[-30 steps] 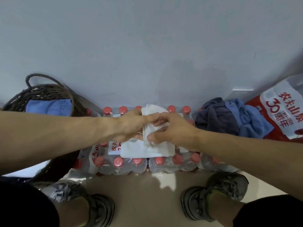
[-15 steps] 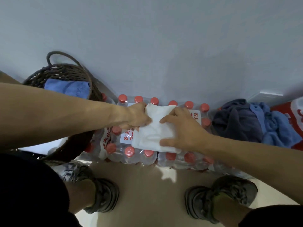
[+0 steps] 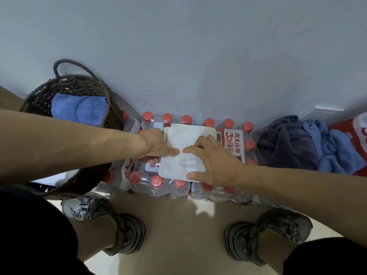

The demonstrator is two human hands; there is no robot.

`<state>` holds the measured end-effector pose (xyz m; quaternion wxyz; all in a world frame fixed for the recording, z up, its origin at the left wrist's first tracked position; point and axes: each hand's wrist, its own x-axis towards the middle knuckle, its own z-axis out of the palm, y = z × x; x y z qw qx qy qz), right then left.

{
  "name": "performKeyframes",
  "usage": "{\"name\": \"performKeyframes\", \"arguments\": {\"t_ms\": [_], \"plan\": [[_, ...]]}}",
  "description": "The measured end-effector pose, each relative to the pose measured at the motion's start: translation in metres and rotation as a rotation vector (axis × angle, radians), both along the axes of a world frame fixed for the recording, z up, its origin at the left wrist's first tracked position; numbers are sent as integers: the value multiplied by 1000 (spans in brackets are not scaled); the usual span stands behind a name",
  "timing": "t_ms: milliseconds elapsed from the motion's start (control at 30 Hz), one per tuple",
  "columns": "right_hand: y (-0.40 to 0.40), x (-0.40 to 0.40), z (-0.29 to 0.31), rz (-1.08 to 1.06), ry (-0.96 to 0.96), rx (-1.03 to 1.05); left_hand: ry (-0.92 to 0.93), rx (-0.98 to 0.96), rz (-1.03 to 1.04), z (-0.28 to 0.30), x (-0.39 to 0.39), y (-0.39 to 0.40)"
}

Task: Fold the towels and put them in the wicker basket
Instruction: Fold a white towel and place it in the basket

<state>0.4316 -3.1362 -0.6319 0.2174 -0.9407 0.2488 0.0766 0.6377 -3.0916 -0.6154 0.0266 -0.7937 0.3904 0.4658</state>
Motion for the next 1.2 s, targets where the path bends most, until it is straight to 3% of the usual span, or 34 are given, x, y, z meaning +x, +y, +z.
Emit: {"name": "performKeyframes", "arguments": {"t_ms": [167, 300, 367, 500, 667, 867, 967, 1033, 1100, 1200], "plan": [[-10, 5, 6, -31, 38, 114, 135, -58, 219, -3, -1, 3], [-27, 7, 18, -385, -214, 193, 319, -119, 190, 2, -1, -1], [-37, 6, 26, -466, -297, 184, 312, -201, 124, 7, -2, -1], [-53, -1, 50, -383, -272, 222, 312, -508, -148, 26, -9, 1], [-60, -20, 76, -279, -122, 526, 406, -619, -351, 52, -26, -5], [-62, -56, 76, -396, -244, 794, 570, -584, -46, 52, -44, -16], [-63, -75, 58, -660, -346, 1141, 665, -414, 47, 44, -45, -19], [-60, -84, 42, -880, -403, 1267, 711, -341, 127, 34, -46, -21], [-58, -90, 28, -1033, -433, 1260, 608, -357, 182, 19, -50, -25], [-59, -93, 9, -1210, -451, 975, 125, -475, -25, -4, -54, -30]]}}
